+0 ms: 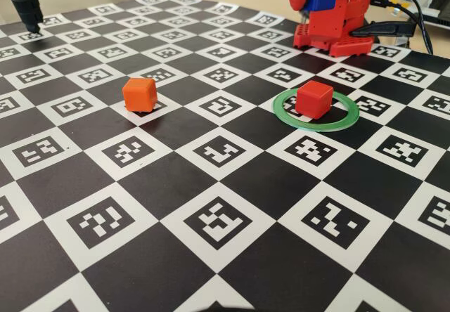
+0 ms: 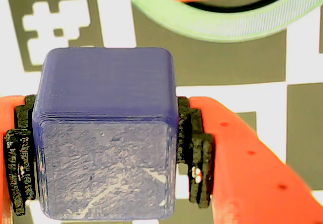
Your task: Grab the red cube then put it in the green circle then put the blue cube on top and finally the orange cube on top
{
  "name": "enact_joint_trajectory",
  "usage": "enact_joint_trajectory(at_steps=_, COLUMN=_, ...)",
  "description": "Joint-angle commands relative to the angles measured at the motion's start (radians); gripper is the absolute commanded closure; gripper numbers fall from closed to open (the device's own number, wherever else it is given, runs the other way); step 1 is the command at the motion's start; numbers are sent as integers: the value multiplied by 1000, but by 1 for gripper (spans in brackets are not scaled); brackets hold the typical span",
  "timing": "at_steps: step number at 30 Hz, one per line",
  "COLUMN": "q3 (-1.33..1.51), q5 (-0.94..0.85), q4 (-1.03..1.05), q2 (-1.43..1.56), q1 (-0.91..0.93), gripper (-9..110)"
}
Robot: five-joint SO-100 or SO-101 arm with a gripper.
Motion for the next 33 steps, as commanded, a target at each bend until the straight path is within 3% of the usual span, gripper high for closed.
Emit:
enact_joint_trajectory(at_steps=1, q3=28, q5=3, q4=-49, q2=26, q1=12, gripper=99)
enact_joint_trajectory(at_steps=33, q3=353, q5=-130, q4=-321, q2=-23, q1=-67, gripper=99)
